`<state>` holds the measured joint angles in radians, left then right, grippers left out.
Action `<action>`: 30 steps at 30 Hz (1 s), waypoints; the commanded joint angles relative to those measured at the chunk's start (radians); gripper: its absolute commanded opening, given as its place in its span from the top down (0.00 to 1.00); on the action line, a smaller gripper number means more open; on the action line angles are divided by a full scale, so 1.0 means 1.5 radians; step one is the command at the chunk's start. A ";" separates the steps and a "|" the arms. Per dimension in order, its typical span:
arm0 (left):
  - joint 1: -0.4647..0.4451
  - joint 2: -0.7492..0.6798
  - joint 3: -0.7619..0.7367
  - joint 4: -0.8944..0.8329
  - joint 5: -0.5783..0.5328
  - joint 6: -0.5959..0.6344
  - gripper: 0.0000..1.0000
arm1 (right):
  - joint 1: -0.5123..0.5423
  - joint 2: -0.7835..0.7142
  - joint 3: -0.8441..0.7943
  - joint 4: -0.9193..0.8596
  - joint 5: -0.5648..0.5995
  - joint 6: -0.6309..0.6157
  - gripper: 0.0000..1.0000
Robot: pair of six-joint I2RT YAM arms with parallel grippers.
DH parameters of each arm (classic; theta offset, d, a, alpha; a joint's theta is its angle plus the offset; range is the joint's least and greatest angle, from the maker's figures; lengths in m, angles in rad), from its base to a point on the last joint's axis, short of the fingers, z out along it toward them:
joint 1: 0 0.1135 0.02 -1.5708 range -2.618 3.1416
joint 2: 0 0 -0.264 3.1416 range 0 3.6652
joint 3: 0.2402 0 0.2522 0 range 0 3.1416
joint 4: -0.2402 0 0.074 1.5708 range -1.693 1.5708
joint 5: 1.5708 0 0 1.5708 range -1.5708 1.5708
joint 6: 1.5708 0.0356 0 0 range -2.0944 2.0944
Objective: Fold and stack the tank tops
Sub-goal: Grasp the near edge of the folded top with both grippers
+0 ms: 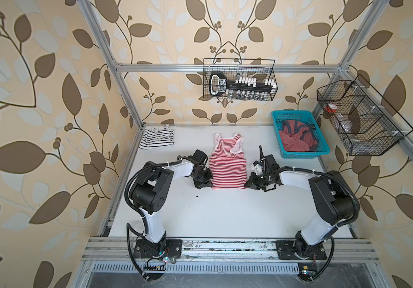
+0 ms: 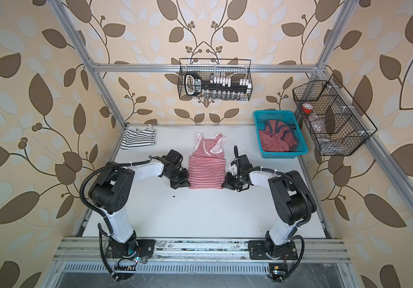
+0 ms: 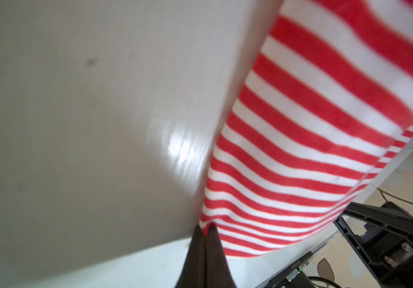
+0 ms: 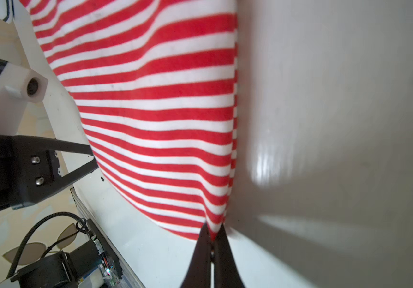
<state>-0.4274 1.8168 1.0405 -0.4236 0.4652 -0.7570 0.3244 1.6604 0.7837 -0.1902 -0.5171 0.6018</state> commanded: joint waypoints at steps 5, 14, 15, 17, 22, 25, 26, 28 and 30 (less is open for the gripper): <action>-0.057 -0.131 -0.090 -0.077 -0.027 0.020 1.00 | 0.074 -0.163 -0.127 0.014 0.025 0.037 1.00; -0.162 -0.312 -0.199 -0.090 -0.087 -0.078 1.00 | 0.206 -0.415 -0.268 -0.012 0.126 0.177 1.00; -0.174 -0.331 -0.205 -0.094 -0.093 -0.090 1.00 | 0.224 -0.447 -0.274 -0.025 0.142 0.193 1.00; -0.192 -0.363 -0.213 -0.107 -0.108 -0.093 1.00 | 0.258 -0.503 -0.281 -0.055 0.172 0.222 1.00; -0.206 -0.407 -0.208 -0.143 -0.123 -0.117 1.00 | 0.306 -0.590 -0.276 -0.131 0.209 0.247 1.00; -0.206 -0.416 -0.180 -0.166 -0.130 -0.107 1.00 | 0.306 -0.604 -0.249 -0.170 0.217 0.235 1.00; -0.207 -0.419 -0.166 -0.176 -0.138 -0.102 1.00 | 0.304 -0.601 -0.234 -0.182 0.221 0.227 1.00; -0.206 -0.422 -0.139 -0.188 -0.149 -0.102 1.00 | 0.297 -0.586 -0.203 -0.198 0.225 0.209 1.00; -0.206 -0.415 -0.107 -0.200 -0.159 -0.076 1.00 | 0.279 -0.562 -0.174 -0.207 0.215 0.191 1.00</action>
<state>-0.7338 1.2148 0.7948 -0.6674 0.2855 -0.8982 0.7677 0.7944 0.4492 -0.4377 -0.2241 0.9127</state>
